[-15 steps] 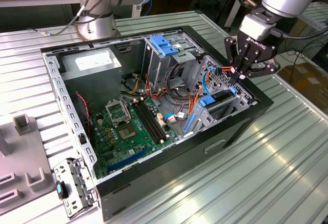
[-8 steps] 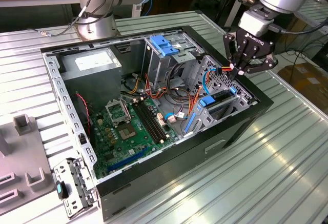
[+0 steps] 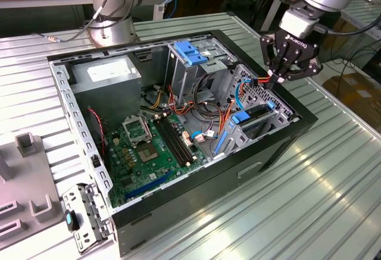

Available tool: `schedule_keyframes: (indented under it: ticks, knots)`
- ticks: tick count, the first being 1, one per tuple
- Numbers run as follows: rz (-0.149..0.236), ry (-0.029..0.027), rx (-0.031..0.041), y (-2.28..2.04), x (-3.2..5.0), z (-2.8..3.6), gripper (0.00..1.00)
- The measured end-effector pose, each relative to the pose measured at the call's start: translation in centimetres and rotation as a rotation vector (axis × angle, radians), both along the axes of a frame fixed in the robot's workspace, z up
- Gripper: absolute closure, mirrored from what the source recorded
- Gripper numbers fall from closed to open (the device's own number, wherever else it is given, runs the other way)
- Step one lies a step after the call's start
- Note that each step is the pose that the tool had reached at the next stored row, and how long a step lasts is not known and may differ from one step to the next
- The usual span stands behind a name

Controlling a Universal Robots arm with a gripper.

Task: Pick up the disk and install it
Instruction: 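Insert the first disk wire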

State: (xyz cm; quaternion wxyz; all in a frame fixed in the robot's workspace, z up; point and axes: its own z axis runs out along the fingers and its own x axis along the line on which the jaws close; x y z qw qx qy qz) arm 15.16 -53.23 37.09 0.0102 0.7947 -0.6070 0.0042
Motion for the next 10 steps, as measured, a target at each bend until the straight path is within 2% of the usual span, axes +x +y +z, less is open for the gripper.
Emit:
schedule_keyframes:
  ticks: [2,4,7,10]
  knots:
    - [0.018,0.0,-0.0002,0.0,0.0,0.01,0.76]
    - [0.041,0.0,-0.0002,0.0,0.01,0.01,0.76]
    - [0.099,0.0,-0.0001,0.0,0.02,0.01,0.76]
    - [0.129,0.0,-0.0002,0.0,0.19,0.04,0.76]
